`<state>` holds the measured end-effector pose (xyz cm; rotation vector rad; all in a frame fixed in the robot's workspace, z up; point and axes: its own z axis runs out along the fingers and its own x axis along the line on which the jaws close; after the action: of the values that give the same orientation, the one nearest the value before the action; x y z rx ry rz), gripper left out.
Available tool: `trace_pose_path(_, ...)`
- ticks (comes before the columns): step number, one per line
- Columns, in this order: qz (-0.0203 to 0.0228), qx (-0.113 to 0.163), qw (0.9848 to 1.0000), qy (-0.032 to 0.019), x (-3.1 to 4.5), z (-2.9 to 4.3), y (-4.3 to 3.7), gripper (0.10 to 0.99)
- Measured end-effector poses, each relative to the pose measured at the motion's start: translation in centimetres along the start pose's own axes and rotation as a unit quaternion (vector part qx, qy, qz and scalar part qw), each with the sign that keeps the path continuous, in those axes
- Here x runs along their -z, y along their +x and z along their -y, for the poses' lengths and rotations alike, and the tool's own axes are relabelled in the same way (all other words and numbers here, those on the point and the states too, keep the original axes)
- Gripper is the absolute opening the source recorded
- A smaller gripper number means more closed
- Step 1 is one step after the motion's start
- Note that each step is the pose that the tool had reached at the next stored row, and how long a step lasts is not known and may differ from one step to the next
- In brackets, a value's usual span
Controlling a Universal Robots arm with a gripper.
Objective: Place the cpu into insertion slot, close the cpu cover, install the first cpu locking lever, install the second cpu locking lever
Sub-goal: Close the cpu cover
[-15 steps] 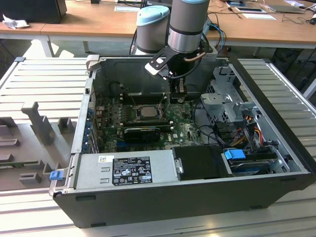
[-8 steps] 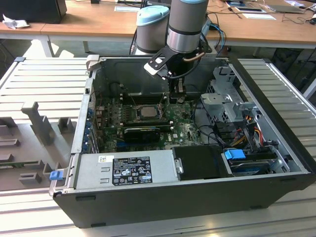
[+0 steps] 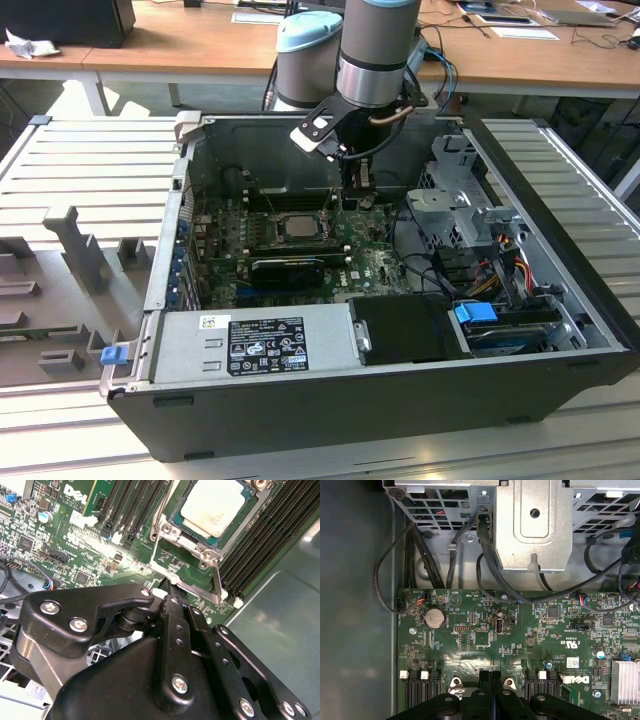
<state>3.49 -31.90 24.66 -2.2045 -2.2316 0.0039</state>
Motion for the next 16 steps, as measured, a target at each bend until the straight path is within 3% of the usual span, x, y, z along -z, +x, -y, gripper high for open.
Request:
trace_pose_path(8, 0.0000, 0.000, 1.0000, 0.0000, 0.00, 0.29, 0.00, 0.106)
trace_pose_path(16, 0.0000, 0.000, 1.0000, 0.0000, -0.01, 1.15, 0.01, 0.106)
